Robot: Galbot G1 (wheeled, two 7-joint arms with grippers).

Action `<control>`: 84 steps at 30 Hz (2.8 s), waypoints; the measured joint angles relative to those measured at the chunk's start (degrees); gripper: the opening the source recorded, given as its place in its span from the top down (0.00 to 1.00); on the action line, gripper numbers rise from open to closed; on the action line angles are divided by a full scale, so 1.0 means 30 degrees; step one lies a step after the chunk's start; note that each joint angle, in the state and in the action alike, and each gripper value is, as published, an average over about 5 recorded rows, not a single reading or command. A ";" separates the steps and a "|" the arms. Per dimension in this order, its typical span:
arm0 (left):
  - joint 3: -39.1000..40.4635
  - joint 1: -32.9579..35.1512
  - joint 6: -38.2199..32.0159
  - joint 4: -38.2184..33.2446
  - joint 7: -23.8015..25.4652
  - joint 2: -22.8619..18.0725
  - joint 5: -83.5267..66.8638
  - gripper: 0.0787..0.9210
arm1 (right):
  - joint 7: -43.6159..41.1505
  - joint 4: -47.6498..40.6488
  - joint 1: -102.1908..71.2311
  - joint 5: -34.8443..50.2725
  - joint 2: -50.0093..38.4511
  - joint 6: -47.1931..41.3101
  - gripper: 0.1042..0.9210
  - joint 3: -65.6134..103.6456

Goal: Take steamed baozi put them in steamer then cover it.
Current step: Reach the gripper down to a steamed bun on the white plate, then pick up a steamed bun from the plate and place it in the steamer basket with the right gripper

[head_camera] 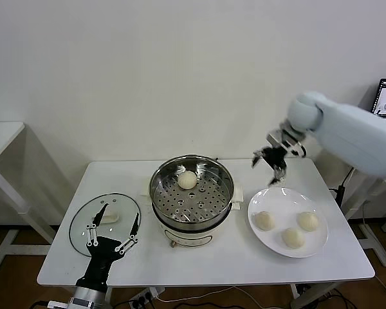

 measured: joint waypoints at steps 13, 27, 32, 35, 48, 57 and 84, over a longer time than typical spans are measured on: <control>-0.0189 0.0161 -0.0042 0.0039 -0.0071 -0.0065 0.0044 0.12 | 0.2898 0.0449 -0.2515 0.1318 -0.1096 -0.2195 0.12 -0.0939; -0.0406 0.0144 -0.0050 0.0183 -0.0092 -0.0090 0.0035 0.12 | 0.4750 -0.0608 -0.4507 0.0943 -0.0367 -0.2740 0.12 -0.0305; -0.0492 0.0165 -0.0049 0.0188 -0.0096 -0.0079 0.0020 0.12 | 0.4916 -0.0764 -0.4873 0.0730 -0.0229 -0.2857 0.15 -0.0163; -0.0500 0.0174 -0.0052 0.0199 -0.0097 -0.0084 0.0018 0.12 | 0.5023 -0.0803 -0.5009 0.0671 -0.0194 -0.2908 0.20 -0.0051; -0.0515 0.0062 -0.0005 0.0096 -0.0112 -0.0083 -0.0006 0.12 | 0.4133 -0.0446 -0.4114 0.0332 -0.0514 -0.2816 0.33 0.0273; -0.0353 -0.0127 0.0020 -0.0012 -0.0132 0.0053 -0.0052 0.12 | 0.0731 -0.0619 -0.0124 0.0799 0.0458 -0.2219 0.35 -0.0297; -0.0351 -0.0347 -0.0059 -0.0361 -0.0188 0.0086 -0.0415 0.12 | 0.0041 0.0480 0.5542 0.6731 0.9816 -0.4229 0.39 -0.4368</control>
